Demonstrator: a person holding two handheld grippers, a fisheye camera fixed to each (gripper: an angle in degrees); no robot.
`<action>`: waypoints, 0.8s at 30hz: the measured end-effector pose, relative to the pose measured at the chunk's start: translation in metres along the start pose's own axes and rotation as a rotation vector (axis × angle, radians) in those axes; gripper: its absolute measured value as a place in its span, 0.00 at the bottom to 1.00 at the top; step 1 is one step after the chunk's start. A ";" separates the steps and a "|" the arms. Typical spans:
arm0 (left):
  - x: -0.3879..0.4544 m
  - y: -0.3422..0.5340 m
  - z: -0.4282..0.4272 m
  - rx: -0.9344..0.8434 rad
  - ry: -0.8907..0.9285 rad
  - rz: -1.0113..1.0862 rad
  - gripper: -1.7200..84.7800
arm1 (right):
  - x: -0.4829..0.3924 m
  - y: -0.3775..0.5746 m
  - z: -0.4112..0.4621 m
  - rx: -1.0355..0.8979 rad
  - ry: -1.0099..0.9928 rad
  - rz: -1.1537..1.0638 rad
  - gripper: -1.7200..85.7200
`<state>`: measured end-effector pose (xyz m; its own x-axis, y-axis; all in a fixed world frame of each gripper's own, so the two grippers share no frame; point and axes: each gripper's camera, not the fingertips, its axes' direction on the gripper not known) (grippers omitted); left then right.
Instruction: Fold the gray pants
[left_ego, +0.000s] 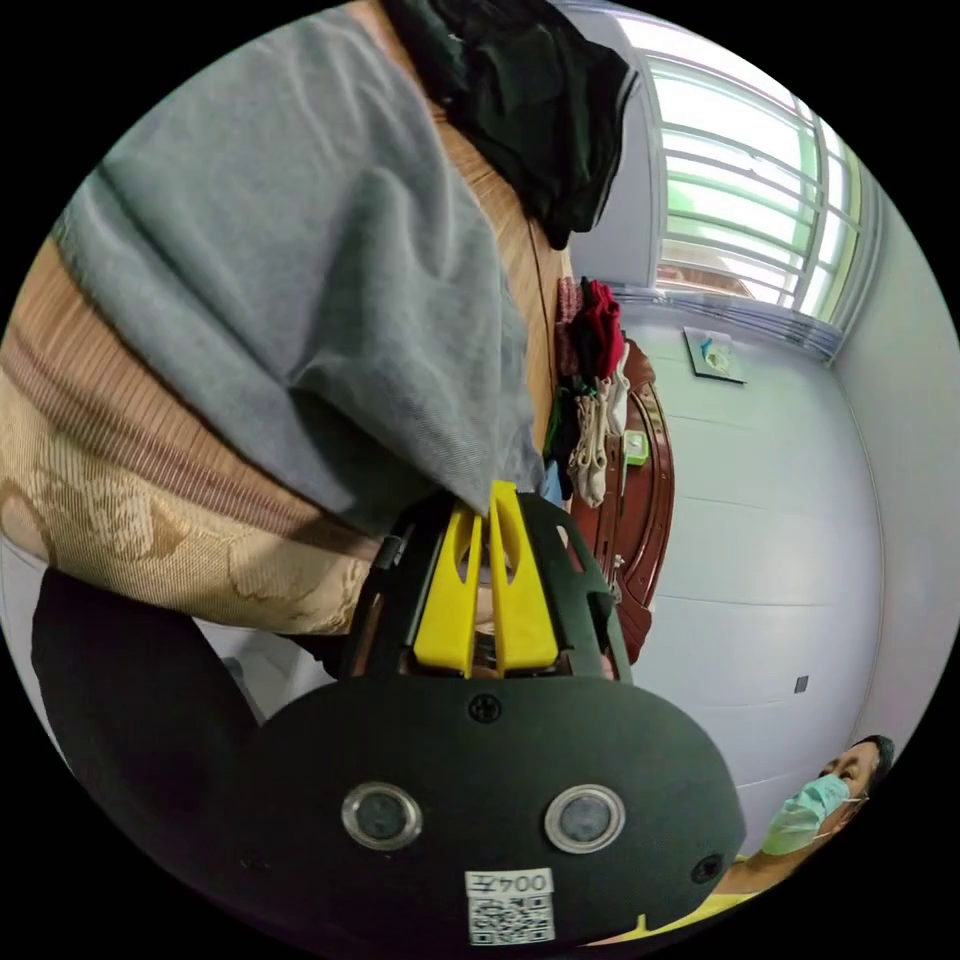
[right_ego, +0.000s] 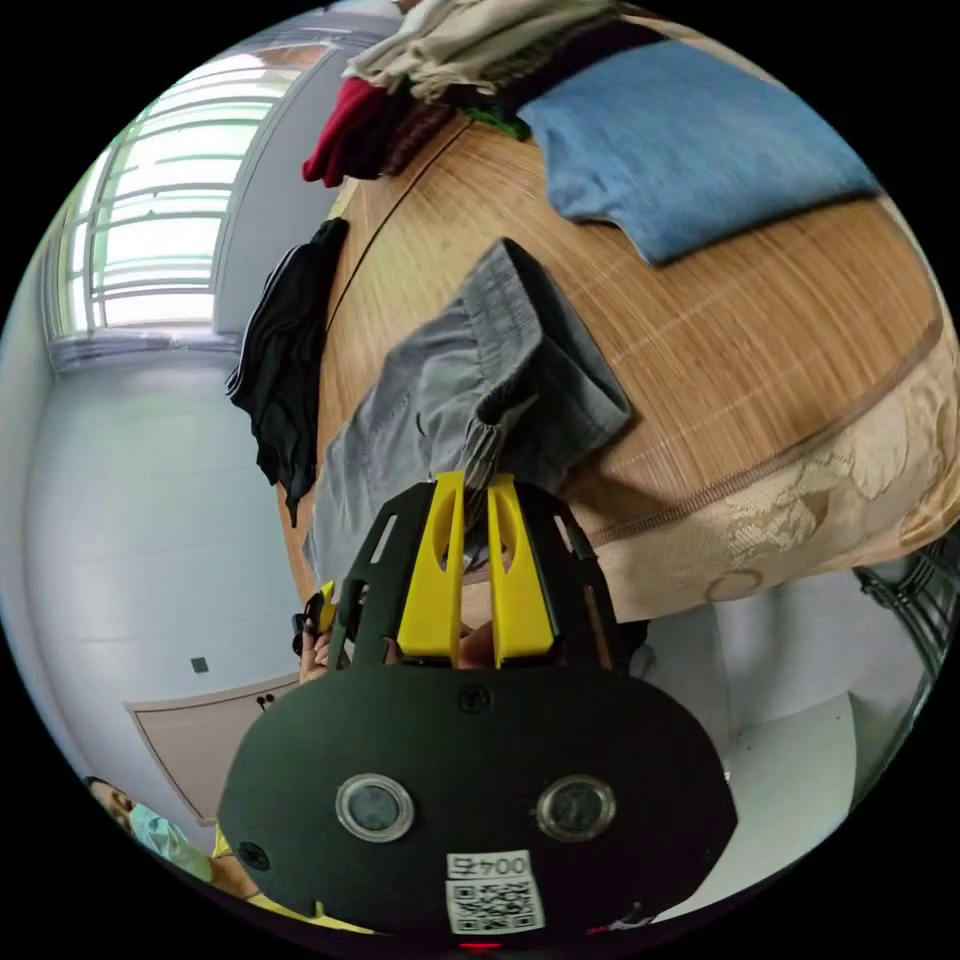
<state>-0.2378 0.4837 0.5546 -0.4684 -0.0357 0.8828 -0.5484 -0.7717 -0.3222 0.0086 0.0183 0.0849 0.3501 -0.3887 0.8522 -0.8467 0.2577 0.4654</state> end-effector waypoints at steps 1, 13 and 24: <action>-0.005 0.002 0.004 0.003 -0.010 -0.005 0.05 | 0.014 0.002 0.003 0.009 -0.036 0.012 0.07; -0.002 0.019 0.016 -0.002 0.089 -0.012 0.04 | 0.087 0.021 -0.024 0.152 -0.145 0.029 0.15; 0.028 0.067 -0.008 -0.005 0.182 0.001 0.02 | 0.113 -0.011 0.013 0.177 -0.310 0.014 0.23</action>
<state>-0.2939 0.4359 0.5551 -0.5862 0.0796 0.8063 -0.5514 -0.7683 -0.3250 0.0521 -0.0405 0.1732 0.2227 -0.6428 0.7330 -0.9166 0.1180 0.3819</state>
